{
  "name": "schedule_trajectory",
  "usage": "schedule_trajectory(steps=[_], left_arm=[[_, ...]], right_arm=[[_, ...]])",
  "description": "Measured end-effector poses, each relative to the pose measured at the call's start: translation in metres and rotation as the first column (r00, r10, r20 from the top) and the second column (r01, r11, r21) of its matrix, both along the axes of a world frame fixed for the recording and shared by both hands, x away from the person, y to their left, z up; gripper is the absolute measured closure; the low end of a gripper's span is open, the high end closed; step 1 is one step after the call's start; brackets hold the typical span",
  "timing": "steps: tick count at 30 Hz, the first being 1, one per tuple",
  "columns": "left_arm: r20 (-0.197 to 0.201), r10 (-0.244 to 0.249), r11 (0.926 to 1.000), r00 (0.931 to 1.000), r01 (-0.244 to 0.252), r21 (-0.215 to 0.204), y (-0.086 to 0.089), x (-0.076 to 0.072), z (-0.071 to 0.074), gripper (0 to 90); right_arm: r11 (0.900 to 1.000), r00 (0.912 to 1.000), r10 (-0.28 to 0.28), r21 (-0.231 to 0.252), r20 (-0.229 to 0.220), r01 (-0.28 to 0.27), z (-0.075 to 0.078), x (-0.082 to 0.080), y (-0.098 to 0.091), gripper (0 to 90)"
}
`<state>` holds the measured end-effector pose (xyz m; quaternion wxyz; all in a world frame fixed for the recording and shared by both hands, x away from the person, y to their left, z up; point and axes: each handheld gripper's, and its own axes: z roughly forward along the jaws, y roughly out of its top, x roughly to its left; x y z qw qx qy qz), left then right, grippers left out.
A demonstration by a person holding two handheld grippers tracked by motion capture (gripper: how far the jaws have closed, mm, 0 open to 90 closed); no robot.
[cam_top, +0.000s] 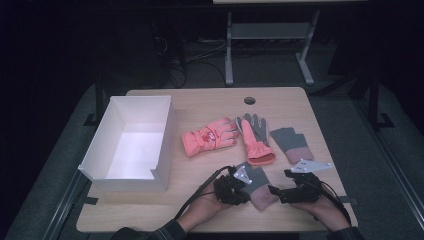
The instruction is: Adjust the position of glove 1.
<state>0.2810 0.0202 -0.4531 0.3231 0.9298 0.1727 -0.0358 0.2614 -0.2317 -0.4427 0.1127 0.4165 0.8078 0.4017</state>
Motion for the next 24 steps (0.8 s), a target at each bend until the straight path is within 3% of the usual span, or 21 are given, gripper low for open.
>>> schedule_trajectory(steps=[1,3,4,7,8,14,20,24], left_arm=[[0.01,0.005,1.0,0.9999,-0.005,0.004,0.005,0.0,0.001,73.8],[0.016,0.005,1.0,0.9999,-0.005,0.004,0.008,0.0,0.001,70.1],[0.019,0.013,0.9999,0.9997,-0.013,0.005,0.013,0.001,0.002,59.6],[0.029,0.02,0.9998,0.9994,-0.02,-0.003,0.021,0.001,0.003,47.5],[0.037,0.024,0.9997,0.999,-0.023,-0.011,0.025,0.001,0.004,44.2],[0.027,0.045,0.9962,0.9986,-0.043,-0.076,0.049,0.009,0.008,31.7],[0.045,0.051,0.9957,0.9977,-0.047,-0.079,0.062,0.011,0.008,20.1],[0.026,0.079,0.9937,0.9966,-0.076,-0.082,0.074,0.013,0.007,12.7]], right_arm=[[0.9999,1.0,-0.003,0.013,-0.006,0.003,0.001,0.001,-0.004,14.0],[0.9999,0.9998,-0.009,0.011,-0.017,0.009,0.001,0.001,-0.005,14.0],[1.0,0.9992,-0.001,-0.003,-0.04,0.001,-0.001,0.002,-0.005,13.6],[0.9998,0.9986,-0.007,-0.022,-0.053,0.006,-0.001,0.002,-0.003,14.3],[0.9999,0.9973,-0.003,-0.016,-0.074,0.001,0.0,0.003,-0.002,20.1],[0.9992,0.9966,-0.025,-0.033,-0.078,0.023,-0.001,0.004,-0.002,25.3],[0.9983,0.9951,-0.05,-0.032,-0.085,0.048,0.002,0.006,-0.001,35.2],[0.9947,0.9925,-0.091,-0.054,-0.081,0.087,0.006,0.013,-0.002,43.8]])
